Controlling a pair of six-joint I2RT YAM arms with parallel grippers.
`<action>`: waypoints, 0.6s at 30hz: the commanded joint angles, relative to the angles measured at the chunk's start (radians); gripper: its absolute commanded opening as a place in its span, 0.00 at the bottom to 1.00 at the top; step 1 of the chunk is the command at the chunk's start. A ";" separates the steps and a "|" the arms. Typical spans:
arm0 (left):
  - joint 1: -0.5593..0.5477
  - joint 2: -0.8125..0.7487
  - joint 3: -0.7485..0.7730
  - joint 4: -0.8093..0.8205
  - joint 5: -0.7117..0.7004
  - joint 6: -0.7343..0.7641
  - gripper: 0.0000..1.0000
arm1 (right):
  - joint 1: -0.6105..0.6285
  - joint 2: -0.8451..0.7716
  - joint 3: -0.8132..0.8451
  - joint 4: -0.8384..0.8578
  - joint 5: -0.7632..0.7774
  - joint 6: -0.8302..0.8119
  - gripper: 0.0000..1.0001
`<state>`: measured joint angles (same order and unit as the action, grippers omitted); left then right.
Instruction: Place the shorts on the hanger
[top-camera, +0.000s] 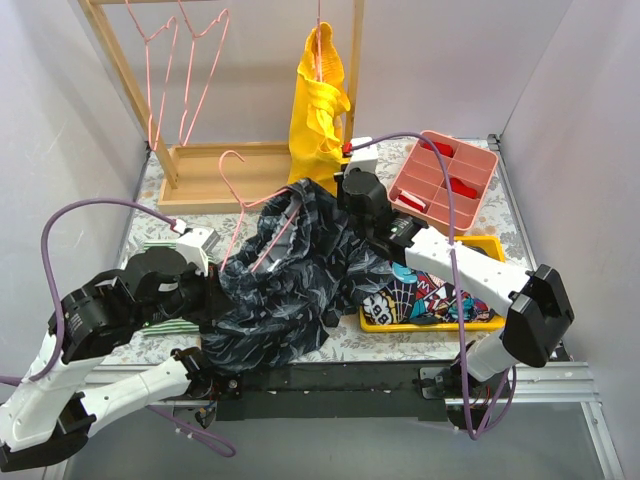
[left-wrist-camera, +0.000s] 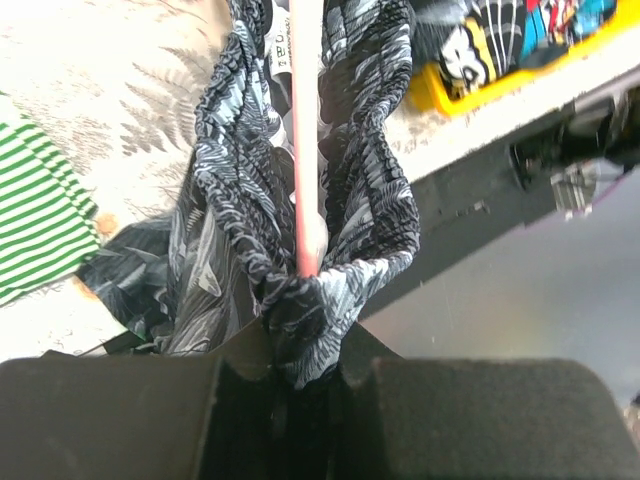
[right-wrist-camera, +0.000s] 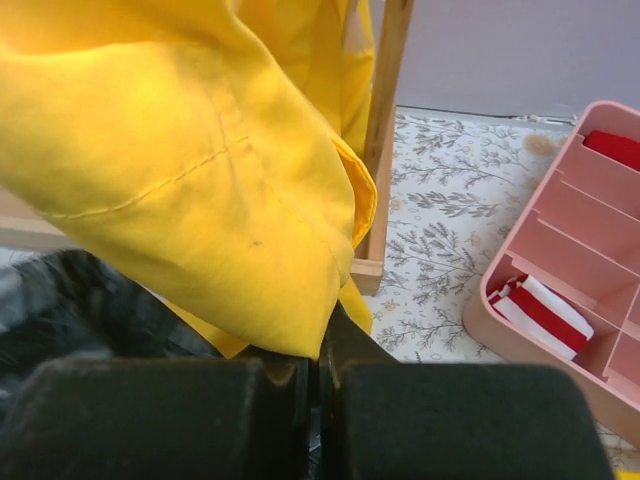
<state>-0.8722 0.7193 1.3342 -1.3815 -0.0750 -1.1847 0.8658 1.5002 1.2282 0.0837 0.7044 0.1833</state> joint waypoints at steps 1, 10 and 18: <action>0.006 -0.011 0.056 -0.008 -0.150 -0.046 0.00 | -0.016 -0.046 -0.010 0.039 0.087 -0.001 0.01; 0.004 -0.017 0.088 -0.007 -0.304 -0.107 0.00 | -0.057 -0.090 -0.039 0.022 0.099 0.005 0.01; 0.006 0.060 0.274 0.007 -0.598 -0.098 0.00 | -0.073 -0.098 -0.039 0.016 0.078 0.005 0.01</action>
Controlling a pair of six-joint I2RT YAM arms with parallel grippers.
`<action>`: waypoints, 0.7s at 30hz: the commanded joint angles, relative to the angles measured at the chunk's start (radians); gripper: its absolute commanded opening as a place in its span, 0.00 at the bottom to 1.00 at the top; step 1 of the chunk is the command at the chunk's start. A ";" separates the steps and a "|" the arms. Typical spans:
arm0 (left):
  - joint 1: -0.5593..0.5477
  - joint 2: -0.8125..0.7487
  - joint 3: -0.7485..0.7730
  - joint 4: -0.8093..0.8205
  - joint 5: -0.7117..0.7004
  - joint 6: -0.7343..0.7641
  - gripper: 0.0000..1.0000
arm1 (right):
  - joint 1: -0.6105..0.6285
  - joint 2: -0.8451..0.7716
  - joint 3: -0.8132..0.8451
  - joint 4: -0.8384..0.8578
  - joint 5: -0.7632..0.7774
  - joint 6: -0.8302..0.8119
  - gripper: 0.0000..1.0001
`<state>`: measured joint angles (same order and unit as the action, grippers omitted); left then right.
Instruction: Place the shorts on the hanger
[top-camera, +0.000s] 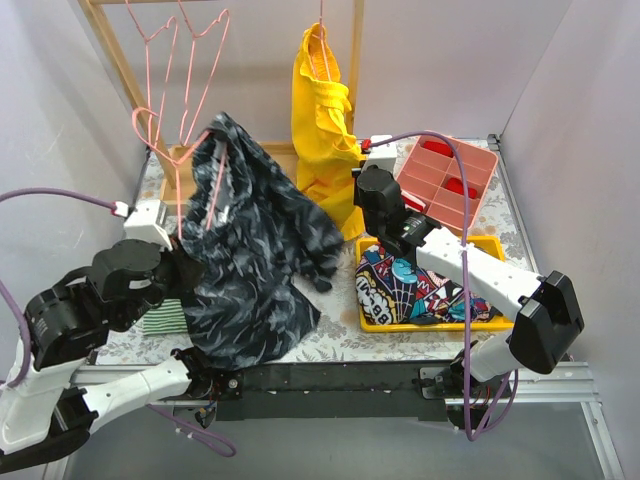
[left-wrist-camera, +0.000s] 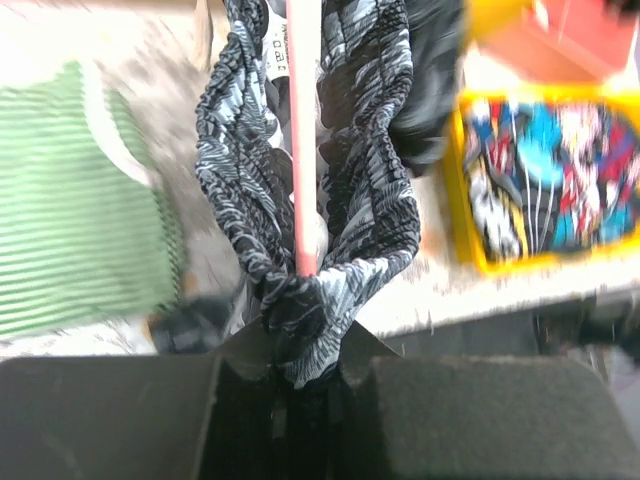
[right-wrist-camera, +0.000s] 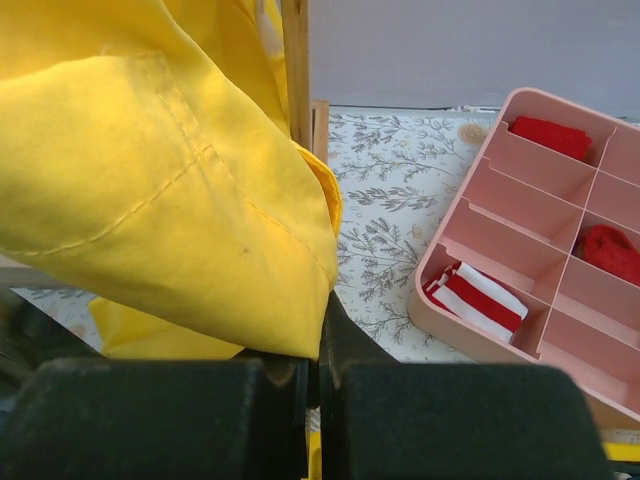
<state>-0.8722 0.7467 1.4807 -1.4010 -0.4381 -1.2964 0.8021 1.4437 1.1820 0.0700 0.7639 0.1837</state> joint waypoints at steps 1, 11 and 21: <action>0.006 0.040 0.147 0.036 -0.255 0.028 0.00 | -0.009 -0.040 0.008 0.028 0.015 0.005 0.01; 0.006 0.195 0.145 0.247 -0.261 0.241 0.00 | -0.011 -0.054 0.016 0.014 -0.006 0.003 0.01; 0.012 0.286 0.073 0.404 -0.205 0.353 0.00 | -0.012 -0.068 0.007 0.011 -0.015 -0.001 0.01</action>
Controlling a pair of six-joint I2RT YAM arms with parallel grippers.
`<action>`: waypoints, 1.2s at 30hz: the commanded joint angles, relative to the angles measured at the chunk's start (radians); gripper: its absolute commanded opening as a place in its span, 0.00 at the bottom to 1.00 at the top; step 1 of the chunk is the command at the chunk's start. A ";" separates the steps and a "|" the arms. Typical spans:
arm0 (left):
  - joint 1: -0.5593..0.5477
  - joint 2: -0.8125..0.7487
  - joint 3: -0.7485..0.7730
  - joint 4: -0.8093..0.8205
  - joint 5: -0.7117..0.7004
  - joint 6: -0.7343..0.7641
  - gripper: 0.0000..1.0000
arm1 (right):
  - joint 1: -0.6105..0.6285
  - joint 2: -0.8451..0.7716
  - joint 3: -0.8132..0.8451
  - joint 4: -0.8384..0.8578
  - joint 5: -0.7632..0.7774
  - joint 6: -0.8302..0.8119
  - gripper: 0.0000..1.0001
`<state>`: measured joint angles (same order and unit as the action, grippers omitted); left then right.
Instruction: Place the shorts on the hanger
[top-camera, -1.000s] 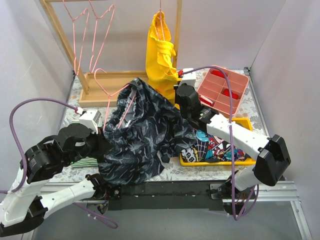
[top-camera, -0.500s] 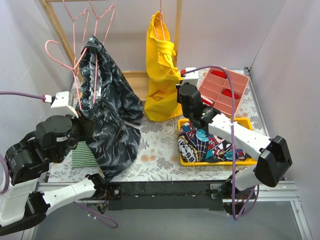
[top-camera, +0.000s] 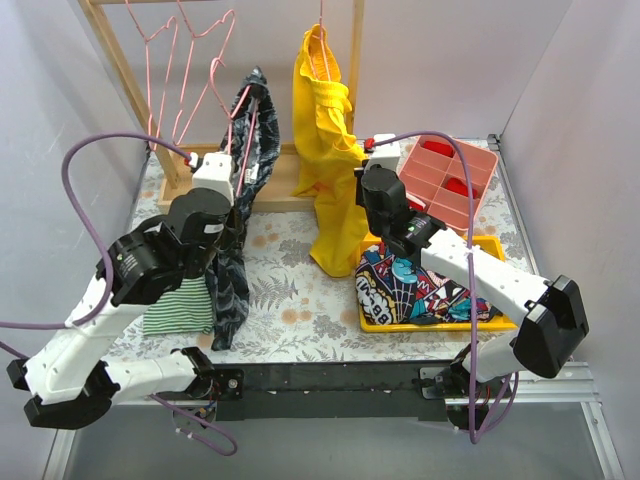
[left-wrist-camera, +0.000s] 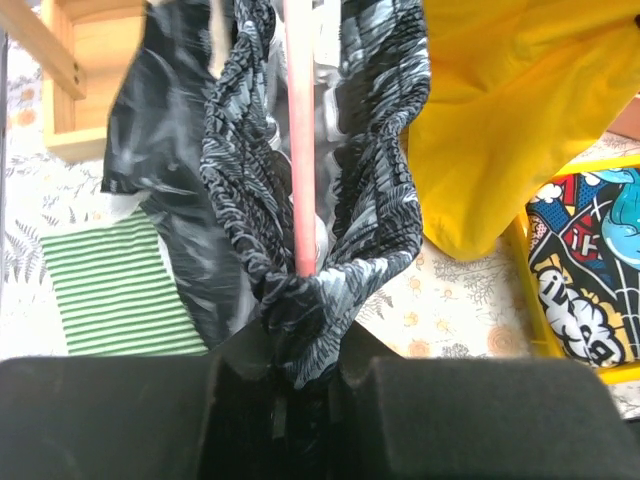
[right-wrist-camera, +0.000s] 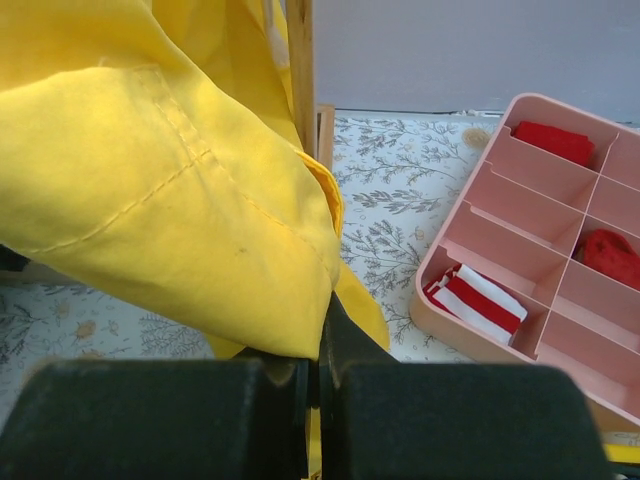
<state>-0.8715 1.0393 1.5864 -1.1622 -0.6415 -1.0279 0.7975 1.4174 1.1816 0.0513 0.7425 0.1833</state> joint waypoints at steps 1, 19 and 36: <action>0.017 -0.001 -0.042 0.182 0.005 0.097 0.00 | -0.007 -0.041 0.007 0.028 0.001 -0.002 0.01; 0.523 0.338 0.232 0.352 0.546 0.227 0.00 | -0.011 -0.052 0.019 0.016 -0.040 -0.018 0.01; 0.583 0.634 0.644 0.248 0.614 0.279 0.00 | -0.014 -0.049 0.006 0.019 -0.054 -0.024 0.01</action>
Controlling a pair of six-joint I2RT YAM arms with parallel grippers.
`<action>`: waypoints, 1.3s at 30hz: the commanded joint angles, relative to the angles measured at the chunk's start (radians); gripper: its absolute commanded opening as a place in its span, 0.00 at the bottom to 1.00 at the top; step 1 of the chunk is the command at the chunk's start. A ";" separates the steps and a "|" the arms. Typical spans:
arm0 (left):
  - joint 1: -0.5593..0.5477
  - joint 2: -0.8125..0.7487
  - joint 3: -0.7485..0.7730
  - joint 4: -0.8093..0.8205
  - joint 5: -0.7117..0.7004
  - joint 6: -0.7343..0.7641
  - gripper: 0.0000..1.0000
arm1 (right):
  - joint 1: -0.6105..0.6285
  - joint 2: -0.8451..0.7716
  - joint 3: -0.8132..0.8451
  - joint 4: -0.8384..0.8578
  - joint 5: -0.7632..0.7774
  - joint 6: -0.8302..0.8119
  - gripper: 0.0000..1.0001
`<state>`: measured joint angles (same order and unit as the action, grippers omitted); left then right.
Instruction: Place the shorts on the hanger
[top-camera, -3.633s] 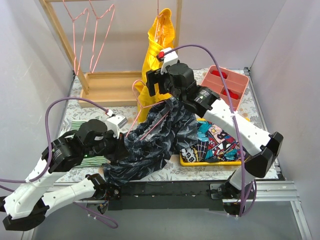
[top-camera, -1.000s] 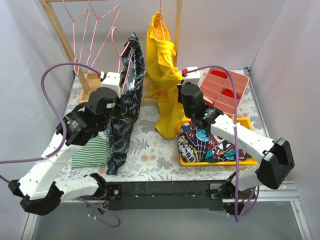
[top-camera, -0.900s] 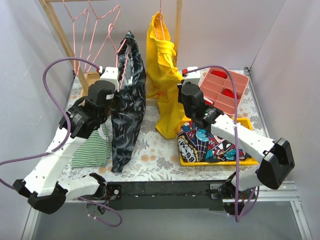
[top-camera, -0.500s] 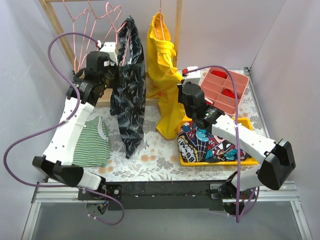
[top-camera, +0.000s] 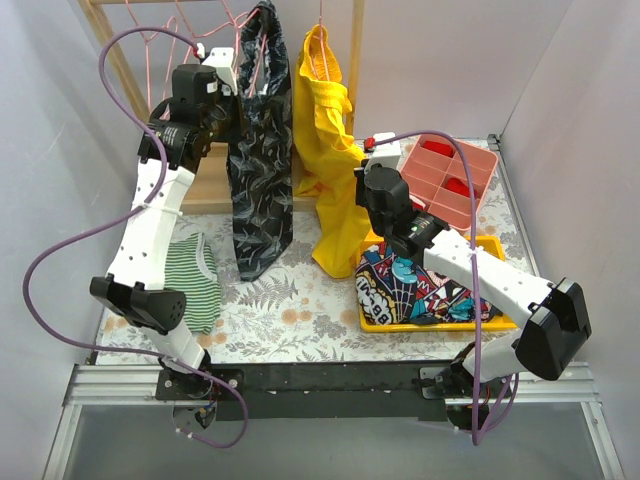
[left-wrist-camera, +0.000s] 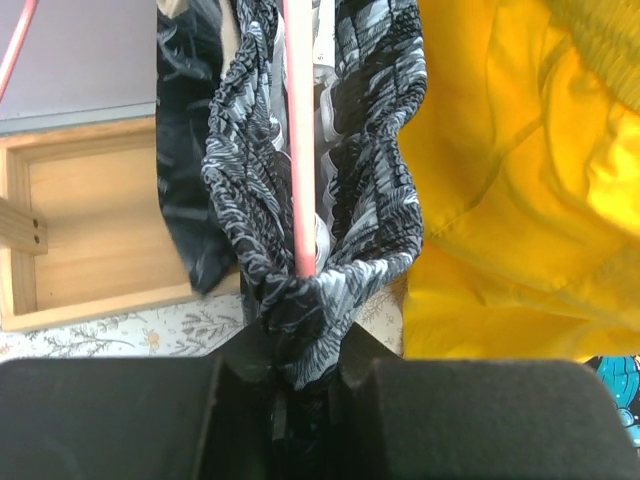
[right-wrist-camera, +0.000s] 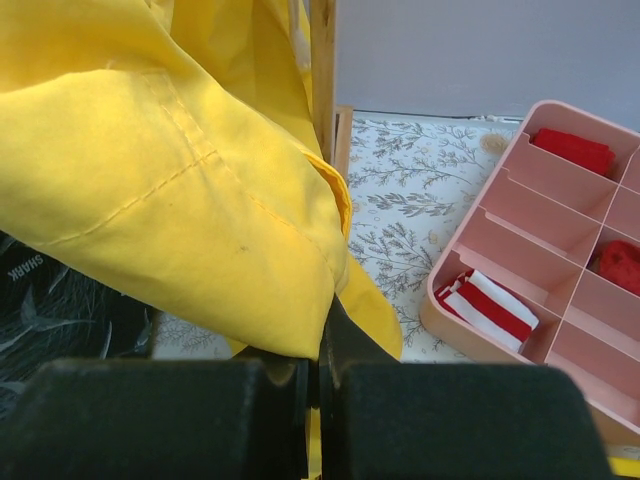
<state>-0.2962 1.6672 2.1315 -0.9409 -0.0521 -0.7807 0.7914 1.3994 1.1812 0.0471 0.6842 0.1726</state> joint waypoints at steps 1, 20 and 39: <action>0.008 0.014 0.108 0.028 0.024 0.035 0.00 | -0.006 -0.031 0.006 0.023 0.002 -0.013 0.01; 0.006 0.143 0.145 0.044 0.044 0.021 0.00 | -0.008 -0.030 0.012 0.005 -0.018 -0.005 0.01; 0.006 0.006 0.062 0.139 -0.058 0.005 0.83 | -0.008 -0.031 0.058 -0.039 -0.173 0.013 0.69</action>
<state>-0.2962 1.7851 2.1986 -0.8612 -0.0555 -0.7700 0.7864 1.3994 1.1824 -0.0021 0.5705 0.1814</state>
